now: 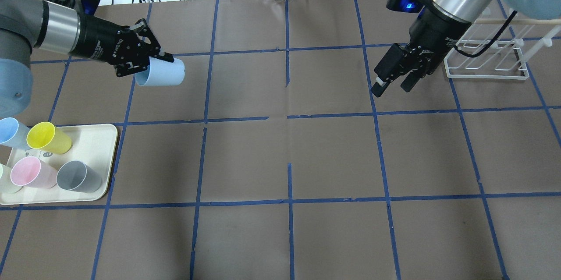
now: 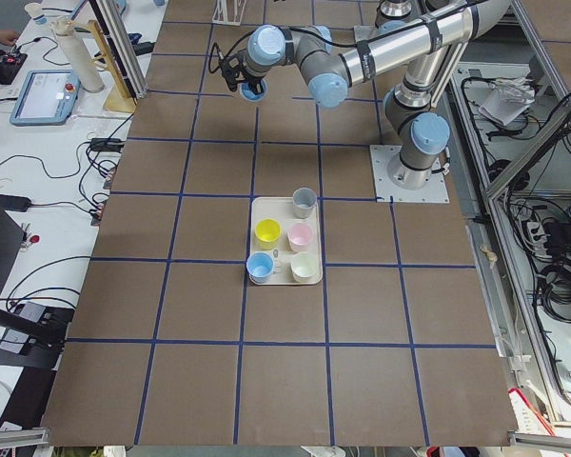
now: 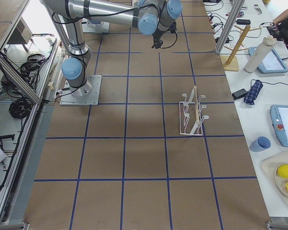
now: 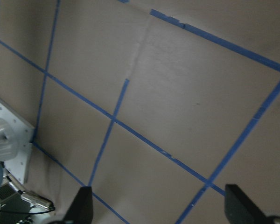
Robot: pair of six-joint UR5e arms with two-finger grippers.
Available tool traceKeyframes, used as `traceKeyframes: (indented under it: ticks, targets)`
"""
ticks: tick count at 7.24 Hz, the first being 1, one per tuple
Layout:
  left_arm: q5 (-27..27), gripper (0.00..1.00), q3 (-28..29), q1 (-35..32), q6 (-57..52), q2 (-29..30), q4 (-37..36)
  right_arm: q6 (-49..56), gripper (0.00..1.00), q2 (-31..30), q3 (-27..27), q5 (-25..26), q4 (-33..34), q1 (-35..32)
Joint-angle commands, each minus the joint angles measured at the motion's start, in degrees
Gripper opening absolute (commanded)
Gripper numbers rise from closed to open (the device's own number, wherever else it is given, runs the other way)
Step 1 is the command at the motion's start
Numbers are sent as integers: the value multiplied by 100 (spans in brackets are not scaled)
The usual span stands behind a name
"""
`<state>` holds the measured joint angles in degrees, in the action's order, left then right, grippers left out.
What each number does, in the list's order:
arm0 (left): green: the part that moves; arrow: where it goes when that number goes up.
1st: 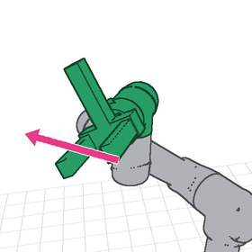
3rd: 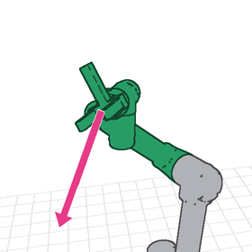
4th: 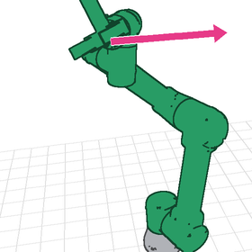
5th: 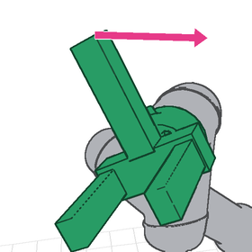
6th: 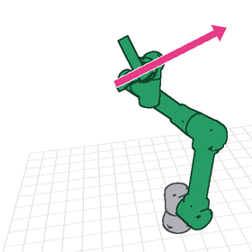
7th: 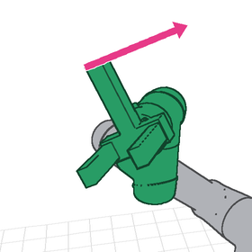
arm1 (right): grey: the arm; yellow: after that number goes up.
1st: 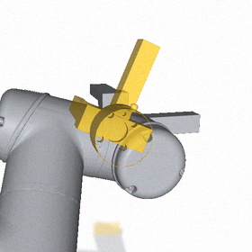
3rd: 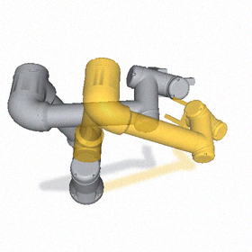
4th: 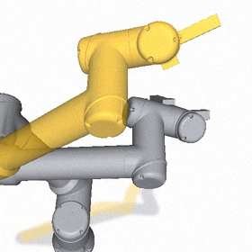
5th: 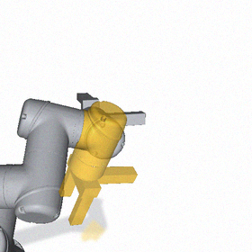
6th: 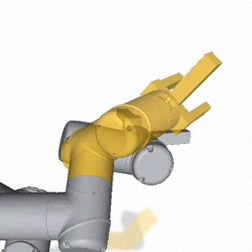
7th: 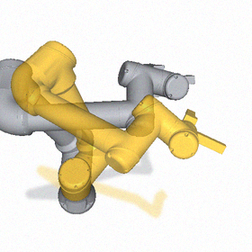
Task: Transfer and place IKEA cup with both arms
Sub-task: 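Carry the cup with the left gripper down toward the white tray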
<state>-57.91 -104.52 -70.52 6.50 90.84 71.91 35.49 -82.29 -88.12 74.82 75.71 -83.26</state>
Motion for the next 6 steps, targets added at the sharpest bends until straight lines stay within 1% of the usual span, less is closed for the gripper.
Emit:
traceKeyframes:
  ticks: [1, 2, 3, 4, 5, 6]
  targets:
    - [-2030, 0, 124, 379, -1820, 47, 367, -322, 100, -23, 258, 831, 163, -41]
    - [-2901, 0, 116, 416, -2585, 195, 280, -637, 100, -145, 295, 1372, 468, -224]
    - [-3458, 0, 124, 416, -3097, 380, 149, -1032, 100, -312, 278, 1708, 575, -539]
    - [-3812, 0, 116, 425, -3215, 616, -183, -1488, 100, -383, 251, 1738, 733, -751]
    - [-3893, 0, 55, 425, -3225, 845, -360, -2119, 100, -393, 199, 1747, 1100, -910]
    - [-3955, 0, 37, 433, -3269, 1039, -467, -2561, 100, -393, 181, 1738, 1321, -1016]
